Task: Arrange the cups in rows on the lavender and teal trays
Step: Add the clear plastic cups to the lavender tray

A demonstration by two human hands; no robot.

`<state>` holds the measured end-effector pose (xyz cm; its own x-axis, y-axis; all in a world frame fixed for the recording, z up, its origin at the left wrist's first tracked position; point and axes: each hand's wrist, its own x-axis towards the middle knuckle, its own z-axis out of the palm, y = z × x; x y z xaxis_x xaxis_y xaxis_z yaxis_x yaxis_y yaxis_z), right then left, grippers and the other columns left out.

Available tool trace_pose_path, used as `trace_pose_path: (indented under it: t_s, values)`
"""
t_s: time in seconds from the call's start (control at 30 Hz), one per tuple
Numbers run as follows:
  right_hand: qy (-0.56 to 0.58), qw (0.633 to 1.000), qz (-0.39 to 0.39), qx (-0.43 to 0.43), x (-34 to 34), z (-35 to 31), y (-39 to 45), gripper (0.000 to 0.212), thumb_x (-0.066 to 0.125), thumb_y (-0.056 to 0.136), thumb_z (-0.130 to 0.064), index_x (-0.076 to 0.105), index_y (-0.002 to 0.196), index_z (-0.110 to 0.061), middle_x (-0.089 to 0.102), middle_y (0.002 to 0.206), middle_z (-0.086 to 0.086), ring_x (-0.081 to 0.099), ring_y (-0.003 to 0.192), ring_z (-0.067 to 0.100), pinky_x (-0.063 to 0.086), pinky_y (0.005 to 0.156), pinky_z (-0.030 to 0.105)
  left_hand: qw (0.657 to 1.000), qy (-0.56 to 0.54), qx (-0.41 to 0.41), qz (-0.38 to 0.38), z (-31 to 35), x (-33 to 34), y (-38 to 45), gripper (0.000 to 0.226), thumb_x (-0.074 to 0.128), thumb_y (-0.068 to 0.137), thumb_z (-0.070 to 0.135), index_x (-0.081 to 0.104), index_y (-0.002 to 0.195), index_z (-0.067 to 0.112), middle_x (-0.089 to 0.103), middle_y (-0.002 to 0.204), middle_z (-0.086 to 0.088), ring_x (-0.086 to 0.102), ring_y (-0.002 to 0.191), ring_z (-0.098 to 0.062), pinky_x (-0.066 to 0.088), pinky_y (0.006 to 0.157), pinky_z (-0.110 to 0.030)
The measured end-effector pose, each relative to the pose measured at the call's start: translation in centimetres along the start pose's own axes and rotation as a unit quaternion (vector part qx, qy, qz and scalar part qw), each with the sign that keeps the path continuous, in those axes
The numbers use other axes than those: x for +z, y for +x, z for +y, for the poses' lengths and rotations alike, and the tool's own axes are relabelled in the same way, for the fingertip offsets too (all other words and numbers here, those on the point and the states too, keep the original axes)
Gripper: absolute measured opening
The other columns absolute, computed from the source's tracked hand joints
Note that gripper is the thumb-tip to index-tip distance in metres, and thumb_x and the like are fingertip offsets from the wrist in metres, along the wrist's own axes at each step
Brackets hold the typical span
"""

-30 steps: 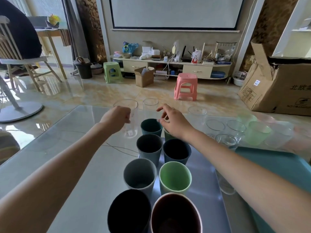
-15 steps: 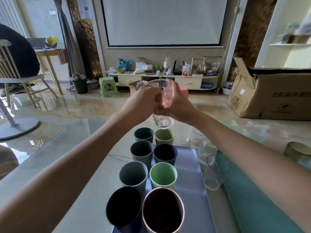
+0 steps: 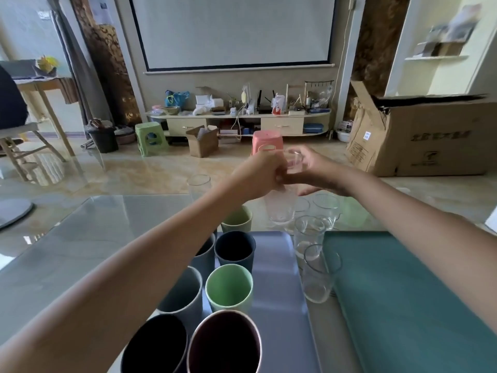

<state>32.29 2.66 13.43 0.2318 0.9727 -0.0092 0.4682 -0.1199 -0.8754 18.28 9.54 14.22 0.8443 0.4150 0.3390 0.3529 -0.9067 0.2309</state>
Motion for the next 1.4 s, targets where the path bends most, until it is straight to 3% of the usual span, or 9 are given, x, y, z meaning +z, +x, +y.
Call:
trace_pose_path:
  t_s: [0.17, 0.23, 0.37, 0.5, 0.6, 0.9, 1.13, 1.3, 1.4]
  values:
    - [-0.021, 0.999, 0.019, 0.031, 1.7, 3.3, 0.6, 0.094, 0.081, 0.066, -0.037, 0.027, 0.14, -0.018, 0.053, 0.123, 0.002, 0.056, 0.108, 0.015, 0.055, 0.088, 0.042, 0.996, 0.035, -0.023, -0.075, -1.8, 3.2, 0.4, 0.014, 0.073, 0.078, 0.015, 0.068, 0.084, 0.003, 0.051, 0.075, 0.006, 0.05, 0.074, -0.014, 0.031, 0.055, -0.014]
    - [-0.035, 0.998, 0.025, 0.034, 2.5, 4.4, 0.9, 0.092, 0.081, 0.068, -0.036, 0.028, 0.14, -0.013, 0.055, 0.118, 0.001, 0.056, 0.107, 0.016, 0.053, 0.089, 0.038, 0.994, 0.047, -0.026, -0.095, -2.5, 4.5, 0.3, 0.013, 0.073, 0.077, 0.015, 0.068, 0.082, 0.004, 0.054, 0.074, 0.002, 0.051, 0.075, -0.016, 0.036, 0.063, -0.022]
    - [-0.072, 0.996, 0.029, 0.047, 3.7, 5.9, 1.6, 0.105, 0.081, 0.064, -0.045, 0.023, 0.144, -0.01, 0.048, 0.137, 0.008, 0.051, 0.118, 0.02, 0.047, 0.094, 0.033, 0.991, 0.052, -0.035, -0.116, -3.4, 6.1, 0.0, 0.012, 0.072, 0.077, 0.013, 0.068, 0.082, 0.003, 0.057, 0.076, -0.002, 0.052, 0.075, -0.019, 0.042, 0.07, -0.03]
    - [-0.08, 0.995, 0.027, 0.048, 4.6, 6.7, 2.1, 0.104, 0.079, 0.07, -0.042, 0.018, 0.147, -0.008, 0.042, 0.142, 0.011, 0.046, 0.125, 0.022, 0.037, 0.086, 0.025, 0.988, 0.061, -0.042, -0.135, -4.0, 6.8, -0.1, 0.016, 0.072, 0.078, 0.017, 0.068, 0.084, 0.003, 0.059, 0.078, -0.007, 0.049, 0.076, -0.017, 0.038, 0.069, -0.028]
    - [-0.081, 0.995, 0.024, 0.054, 4.9, 7.3, 2.3, 0.104, 0.079, 0.068, -0.042, 0.018, 0.147, -0.009, 0.044, 0.139, 0.011, 0.049, 0.118, 0.021, 0.04, 0.087, 0.027, 0.987, 0.055, -0.046, -0.142, -4.4, 7.5, -0.3, 0.018, 0.073, 0.078, 0.019, 0.069, 0.086, 0.003, 0.067, 0.087, -0.012, 0.051, 0.076, -0.019, 0.04, 0.07, -0.029]
    - [-0.092, 0.994, 0.03, 0.047, 4.8, 8.2, 1.9, 0.103, 0.081, 0.067, -0.038, 0.019, 0.145, -0.009, 0.044, 0.139, 0.012, 0.044, 0.124, 0.02, 0.035, 0.09, 0.025, 0.988, 0.052, -0.037, -0.141, -4.3, 8.1, -0.4, 0.018, 0.074, 0.077, 0.022, 0.069, 0.086, 0.006, 0.069, 0.089, -0.011, 0.058, 0.079, -0.022, 0.046, 0.073, -0.031]
    - [-0.11, 0.993, 0.018, 0.046, 5.2, 8.0, 1.6, 0.109, 0.081, 0.068, -0.038, 0.011, 0.147, -0.011, 0.038, 0.145, 0.011, 0.047, 0.124, 0.022, 0.039, 0.094, 0.026, 0.992, 0.01, -0.034, -0.125, -6.0, 6.9, -1.2, 0.042, 0.078, 0.072, 0.014, 0.066, 0.112, 0.012, 0.061, 0.12, -0.006, 0.051, 0.114, -0.021, 0.039, 0.098, -0.029]
    - [-0.124, 0.991, 0.034, 0.02, 5.5, 7.1, 1.8, 0.112, 0.081, 0.069, -0.035, 0.008, 0.15, -0.013, 0.03, 0.15, 0.011, 0.037, 0.134, 0.024, 0.033, 0.106, 0.031, 0.994, -0.019, -0.066, -0.088, -7.1, 6.3, -2.1, 0.068, 0.074, 0.068, 0.005, 0.047, 0.128, 0.02, 0.043, 0.128, -0.008, 0.035, 0.12, -0.023, 0.032, 0.096, -0.032]
    - [-0.141, 0.989, 0.039, 0.026, 5.6, 7.2, 2.1, 0.112, 0.083, 0.065, -0.039, 0.014, 0.149, -0.012, 0.033, 0.148, 0.011, 0.04, 0.132, 0.025, 0.035, 0.108, 0.035, 0.984, -0.054, -0.134, -0.101, -8.5, 5.9, -2.9, 0.06, 0.074, 0.07, 0.003, 0.045, 0.121, 0.014, 0.047, 0.117, -0.007, 0.047, 0.107, -0.022, 0.042, 0.079, -0.026]
